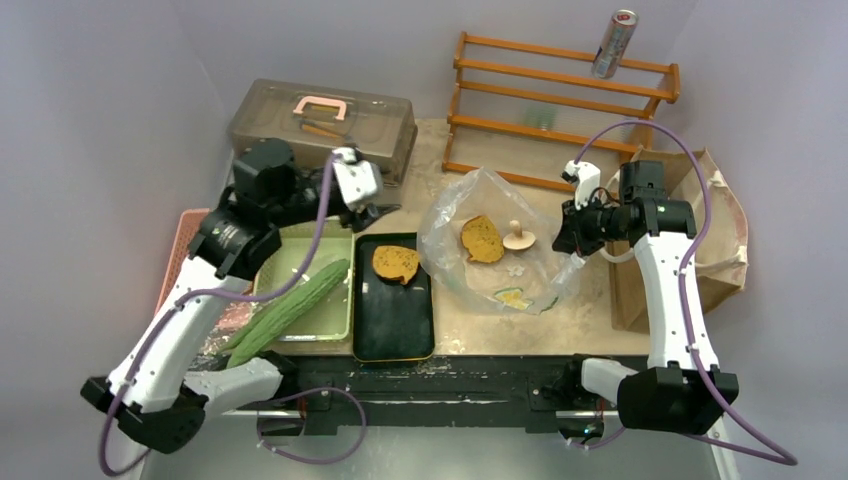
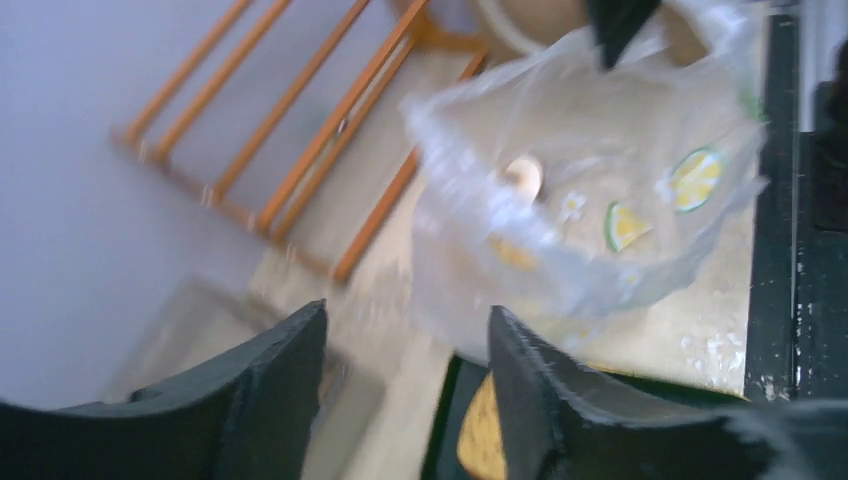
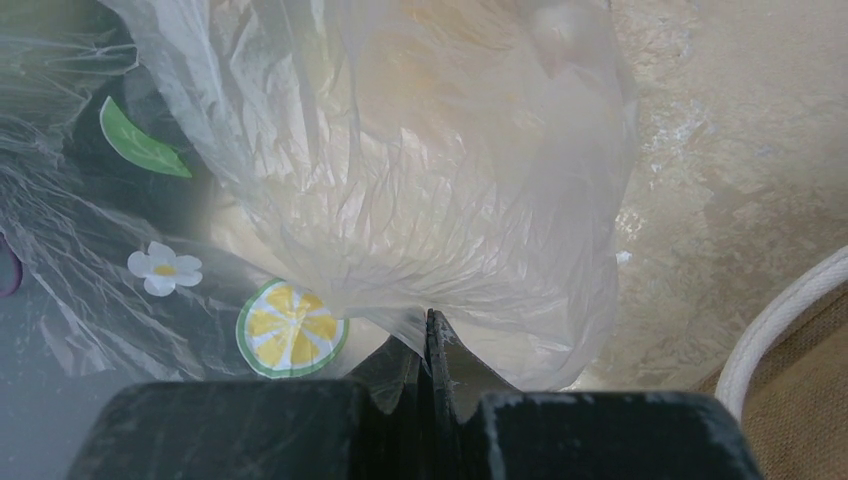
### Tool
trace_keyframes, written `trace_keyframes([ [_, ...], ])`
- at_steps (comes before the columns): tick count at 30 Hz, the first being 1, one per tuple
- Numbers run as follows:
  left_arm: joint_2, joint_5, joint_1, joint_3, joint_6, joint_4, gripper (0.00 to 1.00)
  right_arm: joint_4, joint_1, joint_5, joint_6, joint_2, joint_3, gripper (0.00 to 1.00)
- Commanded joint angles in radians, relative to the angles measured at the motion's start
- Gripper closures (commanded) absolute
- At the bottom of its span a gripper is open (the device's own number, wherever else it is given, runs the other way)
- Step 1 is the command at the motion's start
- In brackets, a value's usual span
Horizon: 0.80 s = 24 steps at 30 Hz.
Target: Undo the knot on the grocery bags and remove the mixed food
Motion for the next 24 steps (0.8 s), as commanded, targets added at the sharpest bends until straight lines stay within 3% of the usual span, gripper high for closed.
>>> trace_keyframes([
  [1,0.130,0.003,-0.263,0.048,0.121,0.167,0.52,0.060,-0.004,-0.039,0.059,-0.030,0.021,1.00],
  [3,0.214,-0.012,-0.362,0.053,0.170,0.200,0.60,0.061,-0.004,-0.044,0.065,-0.029,0.023,1.00],
  [5,0.310,-0.059,-0.438,0.065,0.205,0.247,0.62,0.065,-0.004,-0.047,0.074,-0.028,0.026,1.00],
  [8,0.470,-0.174,-0.494,0.112,0.174,0.370,0.73,0.060,-0.004,-0.041,0.078,-0.027,0.027,1.00],
  [11,0.631,-0.219,-0.524,0.168,0.239,0.396,0.76,0.037,-0.004,-0.036,0.070,-0.031,0.017,1.00],
  [24,0.943,-0.310,-0.512,0.108,0.514,0.400,0.40,0.016,-0.003,0.000,0.064,-0.015,-0.019,1.00],
])
